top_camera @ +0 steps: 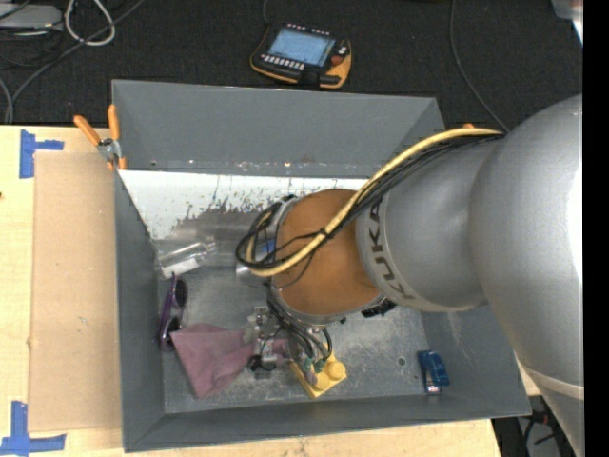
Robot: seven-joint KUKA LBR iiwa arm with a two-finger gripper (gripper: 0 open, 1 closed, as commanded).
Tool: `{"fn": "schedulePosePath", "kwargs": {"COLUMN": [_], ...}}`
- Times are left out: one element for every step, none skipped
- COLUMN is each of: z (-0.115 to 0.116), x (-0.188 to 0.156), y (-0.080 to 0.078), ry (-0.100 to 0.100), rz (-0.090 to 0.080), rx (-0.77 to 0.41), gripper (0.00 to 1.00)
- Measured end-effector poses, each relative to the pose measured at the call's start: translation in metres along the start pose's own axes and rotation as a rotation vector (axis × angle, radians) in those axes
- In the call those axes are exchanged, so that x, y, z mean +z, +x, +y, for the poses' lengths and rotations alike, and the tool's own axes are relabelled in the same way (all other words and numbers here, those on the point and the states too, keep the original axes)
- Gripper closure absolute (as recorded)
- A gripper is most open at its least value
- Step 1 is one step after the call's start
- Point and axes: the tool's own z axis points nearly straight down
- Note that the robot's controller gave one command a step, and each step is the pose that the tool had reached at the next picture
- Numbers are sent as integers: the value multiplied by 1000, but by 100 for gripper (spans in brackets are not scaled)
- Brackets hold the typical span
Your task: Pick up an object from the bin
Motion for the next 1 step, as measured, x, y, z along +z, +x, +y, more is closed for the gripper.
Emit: {"fn": "schedulePosePath", "kwargs": {"z": [0], "x": [-40], "y": [-1], "ry": [-1], "rz": [0], "rx": [2], "gripper": [100]}}
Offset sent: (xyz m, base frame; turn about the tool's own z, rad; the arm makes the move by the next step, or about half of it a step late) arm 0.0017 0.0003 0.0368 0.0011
